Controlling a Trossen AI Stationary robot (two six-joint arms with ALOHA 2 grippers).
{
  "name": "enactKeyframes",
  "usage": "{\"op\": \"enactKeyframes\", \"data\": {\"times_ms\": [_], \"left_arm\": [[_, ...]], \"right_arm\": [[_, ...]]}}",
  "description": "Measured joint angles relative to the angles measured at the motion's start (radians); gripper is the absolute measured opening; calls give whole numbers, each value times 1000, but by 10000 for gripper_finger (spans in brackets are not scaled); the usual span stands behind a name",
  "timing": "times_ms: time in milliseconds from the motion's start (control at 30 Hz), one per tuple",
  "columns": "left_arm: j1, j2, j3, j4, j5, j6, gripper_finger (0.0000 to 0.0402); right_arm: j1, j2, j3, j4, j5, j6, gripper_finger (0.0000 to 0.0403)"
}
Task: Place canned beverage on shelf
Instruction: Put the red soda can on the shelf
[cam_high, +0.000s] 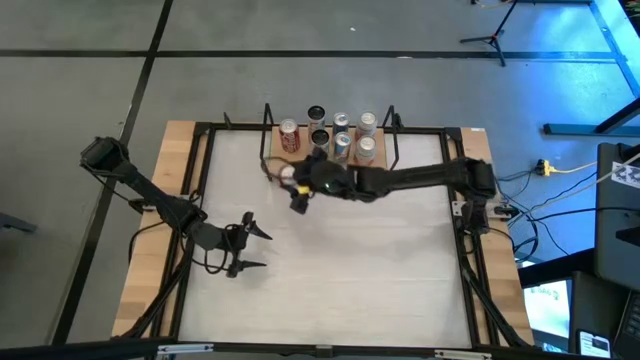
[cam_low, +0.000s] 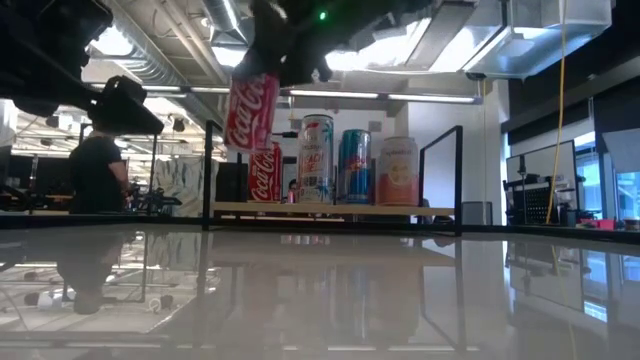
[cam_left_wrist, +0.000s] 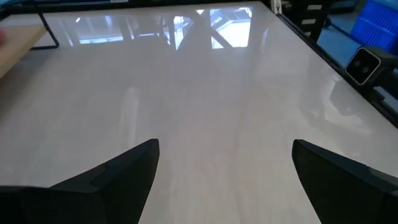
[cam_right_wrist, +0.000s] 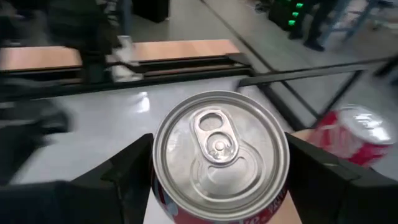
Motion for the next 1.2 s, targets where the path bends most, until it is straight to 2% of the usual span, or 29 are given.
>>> {"op": "enactKeyframes", "data": {"times_ms": [133, 433, 1200], "left_arm": [[0, 0, 0, 4, 5, -1, 357], [0, 0, 0, 20, 17, -1, 357], [0, 0, 0, 24, 19, -1, 357]], "right_arm": [[-49, 45, 45, 12, -9, -9, 286], [-123, 94, 47, 18, -38, -5, 286], [-150, 139, 51, 56, -34, -18, 286]]}}
